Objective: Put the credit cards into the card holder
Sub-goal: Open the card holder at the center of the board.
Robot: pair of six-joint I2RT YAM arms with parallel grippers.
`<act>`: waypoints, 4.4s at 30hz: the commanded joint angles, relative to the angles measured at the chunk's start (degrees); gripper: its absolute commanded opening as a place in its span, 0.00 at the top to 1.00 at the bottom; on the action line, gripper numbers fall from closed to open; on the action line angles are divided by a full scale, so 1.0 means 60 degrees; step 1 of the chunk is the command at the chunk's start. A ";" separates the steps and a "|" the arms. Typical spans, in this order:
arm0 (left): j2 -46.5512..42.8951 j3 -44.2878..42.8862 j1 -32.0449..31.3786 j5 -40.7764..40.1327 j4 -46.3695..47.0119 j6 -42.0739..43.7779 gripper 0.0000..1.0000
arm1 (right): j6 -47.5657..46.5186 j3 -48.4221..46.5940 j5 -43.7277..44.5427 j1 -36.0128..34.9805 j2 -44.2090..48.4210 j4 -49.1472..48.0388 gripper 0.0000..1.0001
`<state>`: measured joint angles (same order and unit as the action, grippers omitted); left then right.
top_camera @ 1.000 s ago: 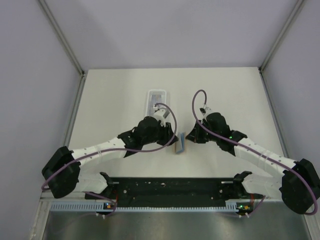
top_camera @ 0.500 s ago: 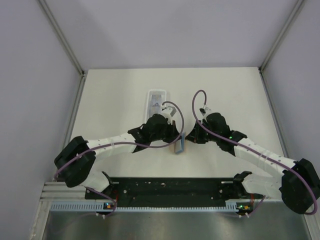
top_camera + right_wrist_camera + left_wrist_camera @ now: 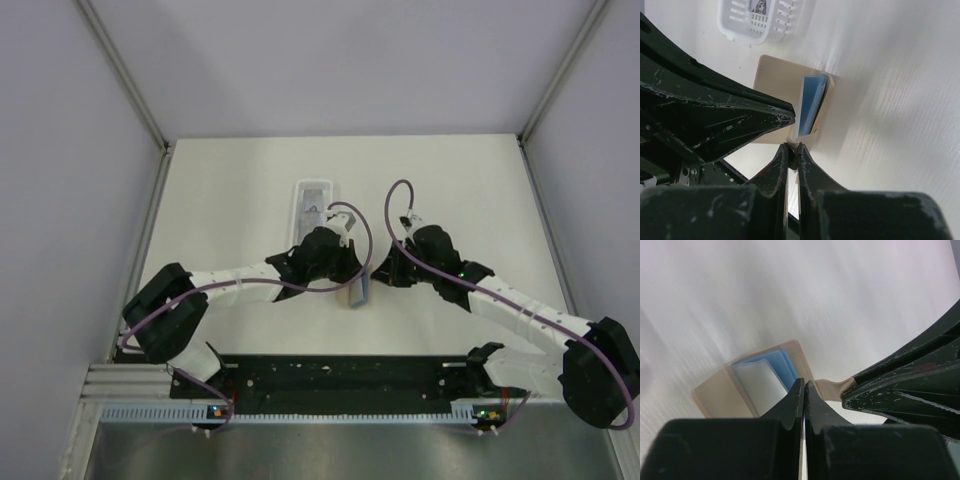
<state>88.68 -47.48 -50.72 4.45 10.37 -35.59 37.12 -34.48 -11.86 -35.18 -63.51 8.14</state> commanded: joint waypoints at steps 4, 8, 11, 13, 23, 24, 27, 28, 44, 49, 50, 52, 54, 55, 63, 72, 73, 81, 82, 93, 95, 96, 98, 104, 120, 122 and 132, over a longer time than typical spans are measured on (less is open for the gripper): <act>0.0204 -0.0230 0.0103 -0.0243 0.0571 -0.0161 1.00 | 0.0023 0.0019 -0.0060 0.0092 -0.0050 -0.0375 1.00; 0.0336 -0.0187 0.0147 -0.0214 0.0630 -0.0176 1.00 | 0.0024 0.0048 -0.0060 0.0106 -0.0051 -0.0376 1.00; 0.0453 -0.0172 0.0148 -0.0141 0.0674 -0.0161 1.00 | 0.0024 0.0063 -0.0045 0.0121 -0.0036 -0.0375 1.00; 0.0541 -0.0157 0.0148 -0.0083 0.0703 -0.0176 1.00 | 0.0024 0.0063 -0.0045 0.0106 -0.0080 -0.0361 1.00; 0.0834 -0.0128 0.0162 -0.0009 0.0733 -0.0205 1.00 | 0.0024 0.0078 -0.0045 0.0106 -0.0080 -0.0375 1.00; 0.0849 -0.0113 0.0162 -0.0023 0.0718 -0.0191 1.00 | 0.0038 0.0078 -0.0045 0.0106 -0.0080 -0.0376 1.00; 0.0937 -0.0084 0.0162 -0.0024 0.0616 -0.0176 1.00 | 0.0024 0.0078 -0.0031 0.0106 -0.0080 -0.0361 1.00; 0.0966 -0.0070 0.0162 -0.0067 0.0543 -0.0162 1.00 | 0.0038 0.0092 -0.0016 0.0106 -0.0065 -0.0361 1.00; 0.0937 0.0414 0.0191 -0.0506 -0.0058 -0.0337 1.00 | 0.0126 0.0136 0.0599 0.0121 0.0111 -0.0054 1.00; 0.0805 0.0560 0.0191 -0.0638 -0.0234 -0.0264 1.00 | 0.0156 0.0151 0.0877 0.0136 0.0125 0.0078 1.00; 0.0805 0.0590 0.0191 -0.0653 -0.0263 -0.0264 1.00 | 0.0170 0.0151 0.0907 0.0121 0.0111 0.0108 1.00; 0.0776 0.0634 0.0191 -0.0653 -0.0307 -0.0249 1.00 | 0.0170 0.0151 0.0951 0.0136 0.0125 0.0152 1.00; 0.0732 0.0707 0.0191 -0.0653 -0.0308 -0.0249 1.00 | 0.0156 0.0136 0.1067 0.0136 0.0111 0.0195 1.00; 0.0703 0.0707 0.0191 -0.0653 -0.0337 -0.0264 1.00 | 0.0141 0.0122 0.1141 0.0136 0.0111 0.0254 1.00; 0.0746 0.0693 0.0191 -0.0551 -0.0337 -0.0264 1.00 | 0.0010 -0.0098 0.1917 0.0136 0.0140 0.0942 0.58; 0.0805 0.0604 0.0191 -0.0463 -0.0352 -0.0279 1.00 | -0.0269 -0.0727 0.1672 0.0107 0.0448 0.1368 0.61; 0.0820 0.0575 0.0191 -0.0463 -0.0352 -0.0279 1.00 | -0.0284 -0.0801 0.1582 0.0106 0.0433 0.1353 0.65; 0.0849 0.0517 0.0191 -0.0448 -0.0396 -0.0235 1.00 | -0.0124 -0.0509 -0.0043 -0.0113 0.0112 -0.0212 0.94; 0.0835 0.0517 0.0191 -0.0419 -0.0396 -0.0249 1.00 | -0.0021 -0.0450 -0.0219 -0.0113 -0.0063 -0.0388 0.97; 0.0673 0.0546 0.0191 -0.0390 -0.0454 -0.0235 1.00 | 0.0639 -0.0128 -0.0529 -0.0201 -0.2217 -0.1635 1.00; 0.0630 0.0575 0.0191 -0.0375 -0.0469 -0.0235 1.00 | 0.0741 -0.0055 -0.0485 -0.0216 -0.2437 -0.1737 1.00; 0.0629 0.0575 0.0191 -0.0375 -0.0454 -0.0235 1.00 | 0.0785 -0.0011 -0.0485 -0.0201 -0.2496 -0.1796 1.00; 0.0556 0.0619 0.0191 -0.0361 -0.0469 -0.0220 1.00 | 0.0858 0.0048 -0.0456 -0.0201 -0.2657 -0.1840 1.00; 0.0337 0.0736 0.0191 -0.0375 -0.0527 -0.0191 1.00 | 0.0902 -0.0039 0.0042 -0.0216 -0.3126 -0.1372 1.00; -0.0980 0.1658 0.0191 -0.0726 -0.1361 -0.0205 1.00 | 0.0800 -0.0406 0.0907 -0.0231 -0.3581 0.0005 1.00; -0.1361 0.1849 0.0191 -0.1019 -0.1567 -0.0205 1.00 | 0.0785 -0.0406 0.0936 -0.0245 -0.3566 0.0020 1.00; -0.2667 0.2186 0.0191 -0.1547 -0.2680 -0.0176 1.00 | 0.0800 -0.0391 0.1068 -0.0231 -0.3537 0.0122 1.00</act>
<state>74.59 -34.81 -49.80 -2.52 -3.62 -37.36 42.68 -36.36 -10.15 -36.34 -84.09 5.04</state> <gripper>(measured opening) 0.013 0.003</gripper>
